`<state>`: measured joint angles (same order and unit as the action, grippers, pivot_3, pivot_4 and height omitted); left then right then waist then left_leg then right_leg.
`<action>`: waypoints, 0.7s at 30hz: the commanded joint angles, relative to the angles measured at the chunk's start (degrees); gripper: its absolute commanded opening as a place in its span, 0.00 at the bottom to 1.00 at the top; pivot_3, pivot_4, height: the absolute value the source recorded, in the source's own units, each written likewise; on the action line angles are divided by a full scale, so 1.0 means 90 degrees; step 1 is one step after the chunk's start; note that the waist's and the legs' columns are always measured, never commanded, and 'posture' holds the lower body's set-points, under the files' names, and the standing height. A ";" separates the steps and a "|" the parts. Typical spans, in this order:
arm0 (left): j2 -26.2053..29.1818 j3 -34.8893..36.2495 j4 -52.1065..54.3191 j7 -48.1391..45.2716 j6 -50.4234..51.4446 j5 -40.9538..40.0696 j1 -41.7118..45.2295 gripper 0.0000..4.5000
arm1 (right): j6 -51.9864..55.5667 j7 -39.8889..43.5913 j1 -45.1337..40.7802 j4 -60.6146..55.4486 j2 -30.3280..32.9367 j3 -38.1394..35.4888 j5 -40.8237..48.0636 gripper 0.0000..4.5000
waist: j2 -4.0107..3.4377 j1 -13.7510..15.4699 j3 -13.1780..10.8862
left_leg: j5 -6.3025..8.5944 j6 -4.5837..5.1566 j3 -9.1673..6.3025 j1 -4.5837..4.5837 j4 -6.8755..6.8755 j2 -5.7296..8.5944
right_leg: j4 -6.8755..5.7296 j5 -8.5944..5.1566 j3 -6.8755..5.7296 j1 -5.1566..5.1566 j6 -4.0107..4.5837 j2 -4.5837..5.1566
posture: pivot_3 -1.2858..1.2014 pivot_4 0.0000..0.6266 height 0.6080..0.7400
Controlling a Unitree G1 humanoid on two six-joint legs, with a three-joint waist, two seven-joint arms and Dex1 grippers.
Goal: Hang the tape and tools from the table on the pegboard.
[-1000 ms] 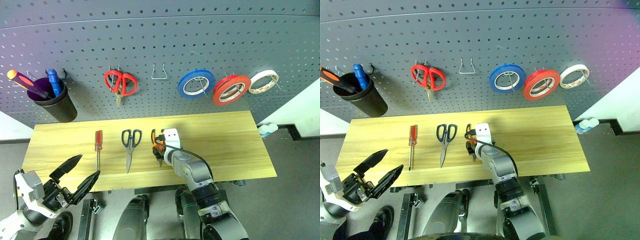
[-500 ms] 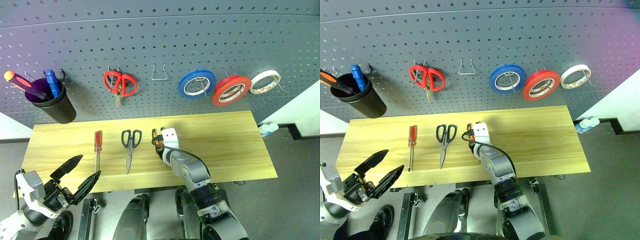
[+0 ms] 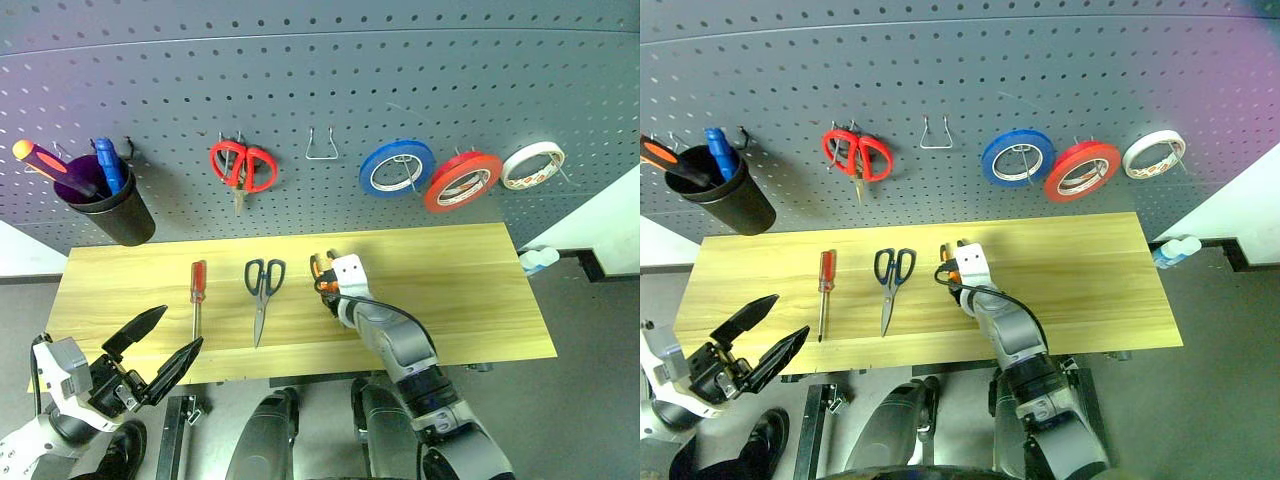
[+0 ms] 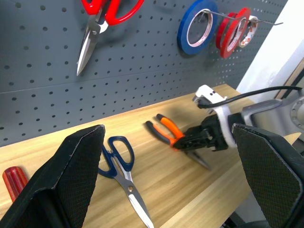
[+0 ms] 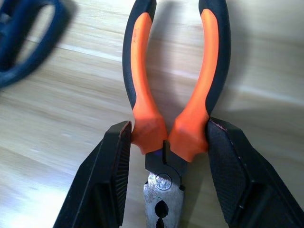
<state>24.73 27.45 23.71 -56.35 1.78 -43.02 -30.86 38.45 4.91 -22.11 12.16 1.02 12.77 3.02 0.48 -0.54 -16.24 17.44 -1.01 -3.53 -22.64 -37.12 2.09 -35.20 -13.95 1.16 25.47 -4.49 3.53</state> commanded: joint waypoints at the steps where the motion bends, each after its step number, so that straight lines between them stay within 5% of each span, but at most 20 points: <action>1: 0.0022 -0.0018 0.0062 -0.0028 -0.0039 0.0006 -0.0024 1.00 | -0.0179 0.0351 0.0233 -0.0012 0.0569 -0.0060 -0.0205 0.45 | 0.0000 -0.0004 0.0000 | 0.0000 0.0000 0.0000 0.0000 -0.0001 0.0000 | 0.0000 0.0000 0.0000 -0.0001 -0.0001 0.0000 | 0.57 0.50 0.98; 10: 0.0079 -0.0069 0.0008 -0.0015 -0.0017 0.0018 0.0086 1.00 | -0.0202 0.1123 0.0749 -0.0264 0.1234 0.0013 -0.0198 0.45 | 0.0006 0.0003 0.0003 | 0.0000 0.0000 -0.0002 0.0014 -0.0007 -0.0001 | -0.0001 -0.0001 -0.0001 -0.0017 0.0000 0.0000 | 0.56 0.51 0.98; 17: 0.0139 -0.0080 -0.0018 -0.0002 0.0024 -0.0002 0.0125 1.00 | -0.0151 0.1039 0.0794 -0.0511 0.1148 0.0209 -0.0529 0.95 | 0.0007 -0.0016 0.0004 | 0.0000 0.0000 -0.0002 0.0014 -0.0008 -0.0001 | 0.0001 -0.0007 0.0002 -0.0017 0.0012 0.0001 | 0.56 0.51 0.98; 21: 0.0141 -0.0105 -0.0029 0.0004 0.0045 -0.0005 0.0155 1.00 | -0.0249 0.0836 0.0536 -0.0346 0.1034 0.0122 -0.0666 0.95 | 0.0007 -0.0010 0.0003 | -0.0001 -0.0002 -0.0002 0.0014 -0.0011 -0.0001 | -0.0001 -0.0009 0.0002 -0.0016 0.0017 0.0001 | 0.56 0.51 0.98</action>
<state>25.75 26.07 23.02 -56.22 2.28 -42.88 -28.90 36.04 13.61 -17.22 8.12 10.93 14.32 -2.10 0.54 -0.64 -16.21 17.43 -1.03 -3.55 -22.52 -37.22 2.08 -35.21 -14.03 1.18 25.32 -4.34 3.55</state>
